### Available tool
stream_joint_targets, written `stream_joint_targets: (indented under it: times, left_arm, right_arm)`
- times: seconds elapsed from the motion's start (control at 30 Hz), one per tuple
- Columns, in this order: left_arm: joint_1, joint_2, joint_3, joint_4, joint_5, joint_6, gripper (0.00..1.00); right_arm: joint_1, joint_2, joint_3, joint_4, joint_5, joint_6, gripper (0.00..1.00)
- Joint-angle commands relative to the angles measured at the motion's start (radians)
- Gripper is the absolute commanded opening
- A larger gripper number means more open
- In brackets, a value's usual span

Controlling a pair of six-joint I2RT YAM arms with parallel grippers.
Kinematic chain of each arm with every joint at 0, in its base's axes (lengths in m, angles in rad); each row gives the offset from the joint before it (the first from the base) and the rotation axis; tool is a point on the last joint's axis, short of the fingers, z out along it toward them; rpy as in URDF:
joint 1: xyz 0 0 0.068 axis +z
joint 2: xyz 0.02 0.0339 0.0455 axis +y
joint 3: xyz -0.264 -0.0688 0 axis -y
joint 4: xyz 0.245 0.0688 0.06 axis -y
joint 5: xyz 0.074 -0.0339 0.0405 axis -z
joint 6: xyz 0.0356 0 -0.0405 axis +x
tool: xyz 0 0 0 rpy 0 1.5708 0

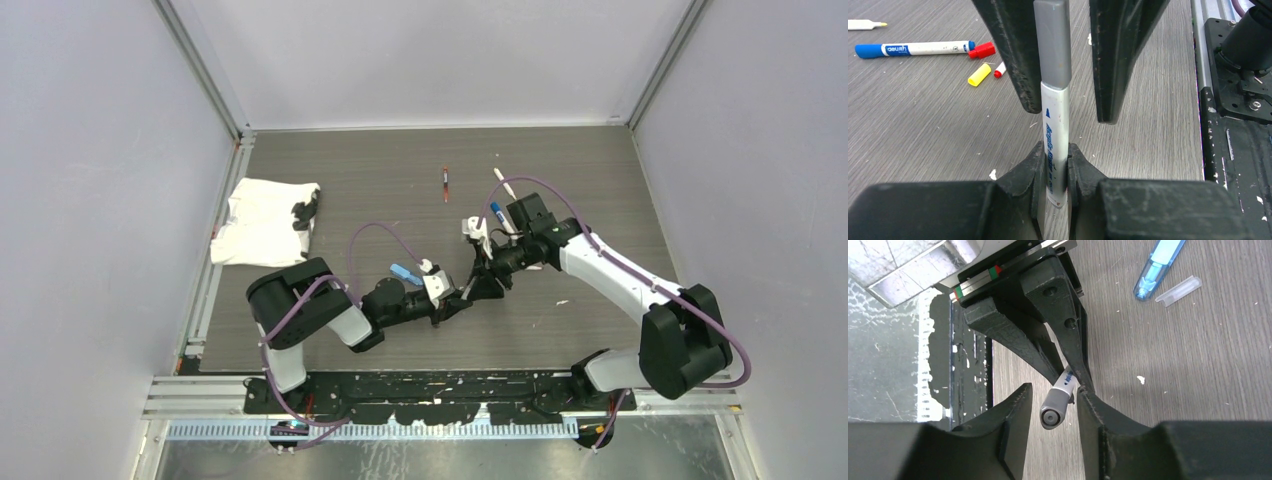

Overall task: Insert the pens into the pen caps
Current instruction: Press the pen cap onto the pen.

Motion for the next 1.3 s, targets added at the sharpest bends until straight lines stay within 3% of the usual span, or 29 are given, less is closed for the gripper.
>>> stream_joint_targets:
  times: [0.0,0.1,0.27,0.37,0.57,0.67,1.03,1.27]
  left_arm:
    - [-0.002,0.002,0.019,0.074,0.003,0.023,0.01]
    - [-0.003,0.004,0.021,0.074,0.003,0.022,0.01]
    - [-0.003,0.015,0.026,0.074,-0.001,0.015,0.01]
    - [-0.003,0.024,0.028,0.074,-0.004,0.008,0.07]
    - [-0.003,0.048,0.032,0.074,-0.012,-0.001,0.30]
    - [-0.003,0.062,0.032,0.074,-0.015,-0.001,0.36]
    - [0.001,0.099,0.044,0.073,-0.006,-0.003,0.46]
    - [0.007,0.111,0.054,0.074,0.044,-0.010,0.47]
  right_arm:
    - [0.009,0.005,0.043,-0.011,0.011,-0.017,0.38]
    - [0.014,0.011,0.048,-0.013,0.009,-0.014,0.23]
    - [0.029,0.014,0.056,-0.042,0.022,-0.057,0.12]
    - [0.032,0.014,0.065,-0.064,0.030,-0.085,0.06]
    - [0.043,0.019,0.074,-0.112,0.072,-0.149,0.04]
    - [0.055,0.019,0.073,-0.118,0.101,-0.166,0.04]
    - [0.129,0.015,0.065,-0.137,0.235,-0.244,0.03]
    - [0.152,-0.004,0.050,-0.124,0.301,-0.261,0.03]
